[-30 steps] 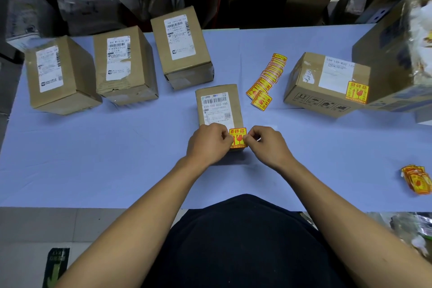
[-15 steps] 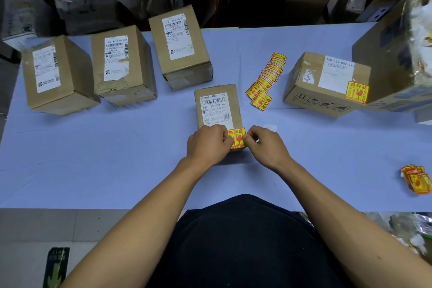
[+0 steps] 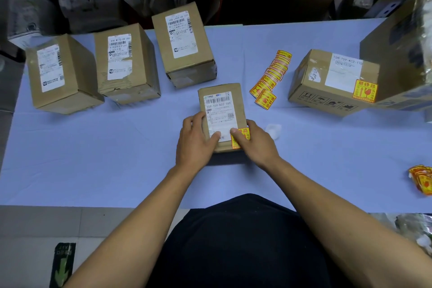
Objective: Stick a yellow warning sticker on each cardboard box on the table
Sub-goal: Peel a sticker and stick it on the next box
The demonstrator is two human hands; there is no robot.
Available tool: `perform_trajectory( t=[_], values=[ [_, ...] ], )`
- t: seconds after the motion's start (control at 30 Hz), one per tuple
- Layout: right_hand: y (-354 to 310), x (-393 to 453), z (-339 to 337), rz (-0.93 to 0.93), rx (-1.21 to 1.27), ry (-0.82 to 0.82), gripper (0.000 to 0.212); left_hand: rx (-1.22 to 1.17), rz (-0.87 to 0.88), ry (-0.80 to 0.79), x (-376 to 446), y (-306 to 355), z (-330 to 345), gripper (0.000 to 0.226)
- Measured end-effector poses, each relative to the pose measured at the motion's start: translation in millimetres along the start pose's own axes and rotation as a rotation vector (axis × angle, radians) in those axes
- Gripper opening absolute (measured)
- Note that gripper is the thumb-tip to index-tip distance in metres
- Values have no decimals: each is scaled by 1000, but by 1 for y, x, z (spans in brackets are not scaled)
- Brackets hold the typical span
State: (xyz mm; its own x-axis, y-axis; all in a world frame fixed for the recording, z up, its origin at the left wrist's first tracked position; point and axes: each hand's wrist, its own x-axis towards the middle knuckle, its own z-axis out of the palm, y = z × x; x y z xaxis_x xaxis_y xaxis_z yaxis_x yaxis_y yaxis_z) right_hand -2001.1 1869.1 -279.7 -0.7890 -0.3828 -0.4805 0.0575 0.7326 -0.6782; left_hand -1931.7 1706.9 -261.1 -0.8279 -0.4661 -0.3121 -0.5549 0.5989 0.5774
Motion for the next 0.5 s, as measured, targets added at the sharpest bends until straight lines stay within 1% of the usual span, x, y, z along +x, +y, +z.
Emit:
perform_trajectory(
  t=[0.07,0.17,0.23,0.27,0.3,0.37,0.4,0.47,0.5],
  values=[
    [9,-9,1,-42,75,-49,54,-101,-9,-10,-1,-1,3,63],
    [23,-17,0,15,197,-132,55,-216,-32,-30,-2,-5,7,66],
    [25,-12,0,51,268,-127,68,-357,-124,-35,1,-5,9,74],
    [22,-7,0,76,299,-103,75,-428,-190,-31,5,-4,11,77],
    [17,-1,-1,113,333,-73,78,-491,-254,-26,9,-2,12,76],
    [3,16,-3,180,402,-28,74,-592,-347,-20,19,4,14,68],
    [-4,24,-4,199,414,-22,72,-628,-361,-21,23,7,15,59],
    [-13,34,-4,192,361,-41,64,-647,-345,-26,29,11,16,43],
    [-16,36,-3,168,319,-52,57,-635,-334,-27,29,13,17,39]
  ],
)
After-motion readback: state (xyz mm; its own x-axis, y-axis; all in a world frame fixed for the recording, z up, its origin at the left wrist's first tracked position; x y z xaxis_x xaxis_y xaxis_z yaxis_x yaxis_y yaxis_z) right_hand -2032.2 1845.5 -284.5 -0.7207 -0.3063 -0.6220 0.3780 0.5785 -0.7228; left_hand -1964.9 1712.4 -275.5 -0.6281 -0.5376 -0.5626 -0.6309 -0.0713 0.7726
